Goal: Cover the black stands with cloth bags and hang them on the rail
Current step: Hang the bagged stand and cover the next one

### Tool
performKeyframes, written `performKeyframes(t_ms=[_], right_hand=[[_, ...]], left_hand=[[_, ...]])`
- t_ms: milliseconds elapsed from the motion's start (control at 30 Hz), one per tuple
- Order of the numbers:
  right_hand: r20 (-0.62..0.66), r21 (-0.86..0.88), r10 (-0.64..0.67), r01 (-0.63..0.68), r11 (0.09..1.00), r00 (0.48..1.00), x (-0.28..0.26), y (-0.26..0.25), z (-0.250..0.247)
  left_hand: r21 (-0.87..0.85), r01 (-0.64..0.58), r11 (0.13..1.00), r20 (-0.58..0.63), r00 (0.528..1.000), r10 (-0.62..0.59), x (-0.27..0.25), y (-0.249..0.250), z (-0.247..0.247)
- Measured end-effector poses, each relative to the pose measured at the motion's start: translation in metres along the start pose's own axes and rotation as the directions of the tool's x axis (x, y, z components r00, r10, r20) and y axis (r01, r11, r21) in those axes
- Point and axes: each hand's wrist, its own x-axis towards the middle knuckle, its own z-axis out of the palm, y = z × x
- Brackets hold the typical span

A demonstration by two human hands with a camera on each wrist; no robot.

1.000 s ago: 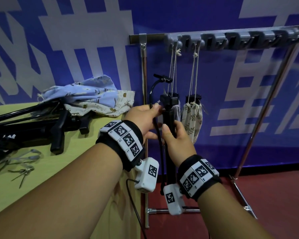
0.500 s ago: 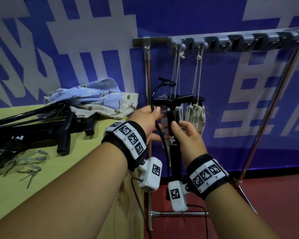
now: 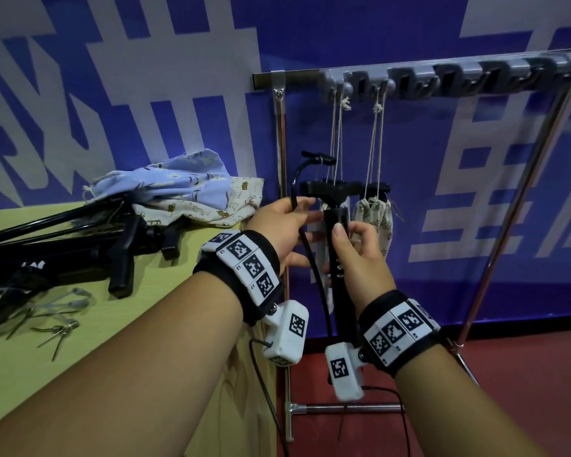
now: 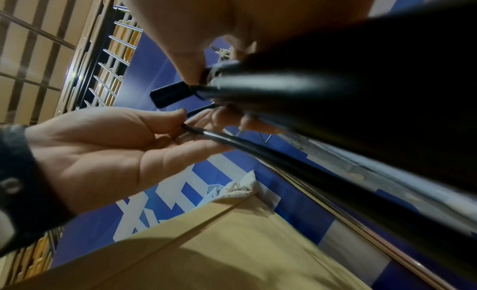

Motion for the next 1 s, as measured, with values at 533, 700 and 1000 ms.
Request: performKeyframes(t_ms=[533,700,1000], right_hand=[[0.098,0.076,0.111,-0.118,0.990,0.989,-0.001,-0.001,0.001],[0.104,0.025,0.109,-0.112,0.993,0.989,-0.007,-0.006,-0.001],[0.112,-0.018,0.083,-0.081,0.997,0.990,-0.009,-0.010,0.004]], left_hand=[[0.246,-0.205,0.947,0.084,0.978,0.190,0.010,-0.008,-0.006],[0.173,-0.262,0.949,0.119,0.962,0.244,0.007,-0.006,-0.004],[0.024,-0.184,0.983,0.143,0.973,0.179,0.007,-0.003,-0.006]])
